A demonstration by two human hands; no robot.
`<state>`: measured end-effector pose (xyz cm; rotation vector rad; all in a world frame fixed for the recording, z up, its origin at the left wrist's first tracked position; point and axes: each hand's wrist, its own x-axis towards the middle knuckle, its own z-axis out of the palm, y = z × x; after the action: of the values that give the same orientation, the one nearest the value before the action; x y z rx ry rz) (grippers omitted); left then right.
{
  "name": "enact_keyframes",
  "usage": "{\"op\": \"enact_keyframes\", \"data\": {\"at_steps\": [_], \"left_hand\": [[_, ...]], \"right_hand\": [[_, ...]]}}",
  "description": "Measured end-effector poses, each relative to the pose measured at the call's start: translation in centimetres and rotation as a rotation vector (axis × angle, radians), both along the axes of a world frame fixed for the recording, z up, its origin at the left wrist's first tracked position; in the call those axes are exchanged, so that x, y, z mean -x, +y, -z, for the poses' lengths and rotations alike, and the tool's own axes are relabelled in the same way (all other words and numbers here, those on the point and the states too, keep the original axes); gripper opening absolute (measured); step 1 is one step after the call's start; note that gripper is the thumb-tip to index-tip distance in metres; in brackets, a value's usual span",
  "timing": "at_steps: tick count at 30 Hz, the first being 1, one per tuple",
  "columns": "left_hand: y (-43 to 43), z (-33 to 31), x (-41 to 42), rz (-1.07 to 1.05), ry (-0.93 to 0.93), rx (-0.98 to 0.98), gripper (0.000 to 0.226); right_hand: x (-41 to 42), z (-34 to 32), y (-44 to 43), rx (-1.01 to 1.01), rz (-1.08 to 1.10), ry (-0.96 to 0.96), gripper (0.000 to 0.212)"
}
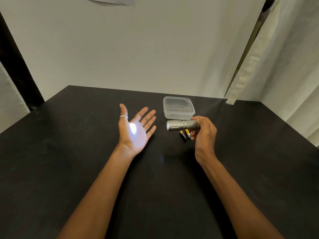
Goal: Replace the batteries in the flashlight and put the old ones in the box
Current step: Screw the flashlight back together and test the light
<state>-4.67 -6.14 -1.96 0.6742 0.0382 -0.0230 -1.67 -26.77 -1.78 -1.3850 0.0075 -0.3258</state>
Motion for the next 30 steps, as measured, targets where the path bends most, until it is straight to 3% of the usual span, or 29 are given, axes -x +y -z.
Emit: {"op": "enact_keyframes", "data": {"at_steps": [8, 18, 25, 30], "left_hand": [[0.0, -0.1, -0.2, 0.000, 0.020, 0.071, 0.094], [-0.4, 0.2, -0.5, 0.003, 0.020, -0.041, 0.089], [-1.8, 0.1, -0.2, 0.014, 0.081, -0.243, 0.066], [-2.7, 0.3, -0.2, -0.065, 0.092, -0.218, 0.037]], "right_hand": [[-0.1, -0.1, -0.1, -0.061, 0.008, 0.043, 0.026], [0.5, 0.3, 0.3, 0.210, 0.027, -0.145, 0.021], [0.8, 0.5, 0.7, 0.198, -0.071, -0.152, 0.013], [1.2, 0.5, 1.4, 0.188, -0.238, -0.177, 0.024]]}}
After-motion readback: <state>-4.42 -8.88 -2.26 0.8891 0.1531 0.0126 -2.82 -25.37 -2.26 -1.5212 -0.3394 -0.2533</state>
